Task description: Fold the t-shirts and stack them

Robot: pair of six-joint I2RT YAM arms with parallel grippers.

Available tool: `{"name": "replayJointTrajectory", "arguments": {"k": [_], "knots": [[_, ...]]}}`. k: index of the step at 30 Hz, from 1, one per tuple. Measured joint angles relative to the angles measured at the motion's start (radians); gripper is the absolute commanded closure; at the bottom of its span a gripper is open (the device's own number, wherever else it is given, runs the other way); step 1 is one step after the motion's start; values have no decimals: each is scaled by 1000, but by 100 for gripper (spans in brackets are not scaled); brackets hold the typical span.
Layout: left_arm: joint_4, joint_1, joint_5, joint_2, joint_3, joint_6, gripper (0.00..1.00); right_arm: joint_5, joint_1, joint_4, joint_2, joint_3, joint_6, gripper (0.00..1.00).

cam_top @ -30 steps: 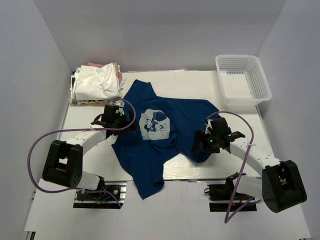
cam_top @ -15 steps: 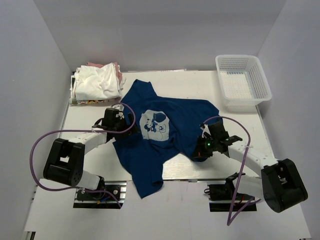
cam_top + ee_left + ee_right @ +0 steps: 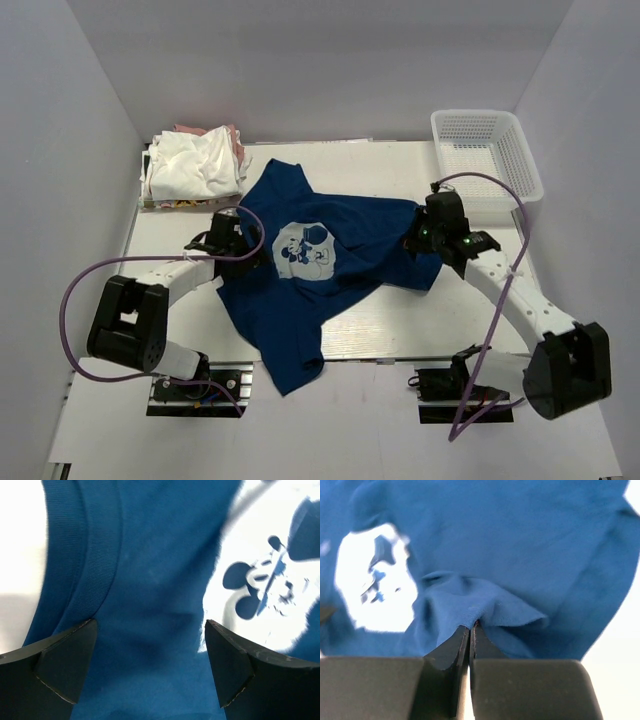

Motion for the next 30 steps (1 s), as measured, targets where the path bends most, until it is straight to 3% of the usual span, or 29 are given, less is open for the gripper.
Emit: {"name": "replayJointTrajectory", "arguments": {"k": [12, 18, 30], "knots": [[-146, 10, -182, 121, 146, -17, 0, 145, -107, 5, 371, 173, -84, 100], [-159, 10, -220, 174, 202, 27, 0, 102, -111, 76, 489, 348, -192, 100], [-160, 17, -252, 290, 325, 114, 0, 10, -138, 52, 756, 671, -297, 100]]}}
